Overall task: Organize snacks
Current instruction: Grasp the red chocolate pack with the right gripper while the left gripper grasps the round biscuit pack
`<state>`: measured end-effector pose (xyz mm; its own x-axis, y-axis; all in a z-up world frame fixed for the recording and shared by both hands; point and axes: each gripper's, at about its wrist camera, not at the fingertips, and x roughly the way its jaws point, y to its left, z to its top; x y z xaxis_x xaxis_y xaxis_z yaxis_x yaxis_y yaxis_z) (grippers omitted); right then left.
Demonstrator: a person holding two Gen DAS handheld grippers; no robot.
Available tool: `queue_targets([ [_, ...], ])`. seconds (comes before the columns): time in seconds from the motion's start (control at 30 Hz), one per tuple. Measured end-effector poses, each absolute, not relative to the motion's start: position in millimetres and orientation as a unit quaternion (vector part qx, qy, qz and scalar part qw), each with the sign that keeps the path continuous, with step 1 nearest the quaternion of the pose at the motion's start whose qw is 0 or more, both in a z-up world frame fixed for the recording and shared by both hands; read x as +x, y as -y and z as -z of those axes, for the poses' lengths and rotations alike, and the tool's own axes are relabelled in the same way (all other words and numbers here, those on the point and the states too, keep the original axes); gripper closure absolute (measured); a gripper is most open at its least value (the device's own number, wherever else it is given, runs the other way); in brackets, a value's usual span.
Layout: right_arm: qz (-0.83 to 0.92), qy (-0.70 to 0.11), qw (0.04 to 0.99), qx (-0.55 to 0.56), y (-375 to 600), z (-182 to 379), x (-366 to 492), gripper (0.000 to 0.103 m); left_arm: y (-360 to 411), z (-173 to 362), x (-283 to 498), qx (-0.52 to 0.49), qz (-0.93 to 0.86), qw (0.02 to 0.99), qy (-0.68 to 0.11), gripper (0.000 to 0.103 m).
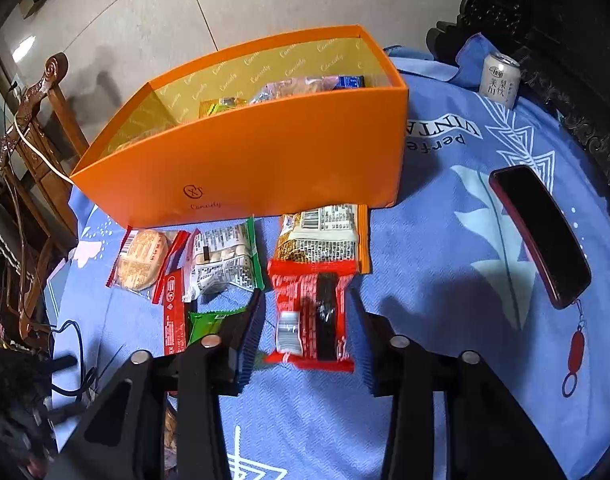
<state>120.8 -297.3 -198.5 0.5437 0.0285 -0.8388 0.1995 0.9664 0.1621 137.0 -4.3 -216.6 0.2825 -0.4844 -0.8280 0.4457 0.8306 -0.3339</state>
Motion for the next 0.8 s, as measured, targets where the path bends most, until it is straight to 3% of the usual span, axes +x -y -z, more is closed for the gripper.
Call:
queue_targets([
  [0.17, 0.048, -0.485, 0.864, 0.13, 301.4, 210.2, 123.7, 0.066, 11.3, 209.5, 186.1, -0.021, 0.261, 0.821, -0.508, 0.025],
  [0.3, 0.039, -0.501, 0.854, 0.133, 301.6, 217.8, 133.3, 0.042, 19.9, 214.5, 217.8, -0.016, 0.248, 0.82, -0.516, 0.025],
  [0.6, 0.042, -0.538, 0.837, 0.094, 294.7, 245.2, 151.9, 0.045, 41.4, 259.6, 257.0, 0.024, 0.197, 0.803, -0.562, 0.025],
  [0.7, 0.036, -0.539, 0.839, 0.059, 288.7, 247.6, 153.0, 0.046, 49.3, 265.1, 261.5, 0.034, 0.191, 0.808, -0.556, 0.017],
  [0.77, 0.041, -0.539, 0.841, 0.033, 283.4, 248.9, 153.2, 0.05, 59.0, 267.5, 261.6, 0.045, 0.185, 0.809, -0.556, 0.011],
  [0.8, 0.046, -0.537, 0.842, 0.022, 282.2, 248.7, 152.8, 0.059, 63.0, 268.6, 260.2, 0.057, 0.183, 0.811, -0.553, 0.01],
])
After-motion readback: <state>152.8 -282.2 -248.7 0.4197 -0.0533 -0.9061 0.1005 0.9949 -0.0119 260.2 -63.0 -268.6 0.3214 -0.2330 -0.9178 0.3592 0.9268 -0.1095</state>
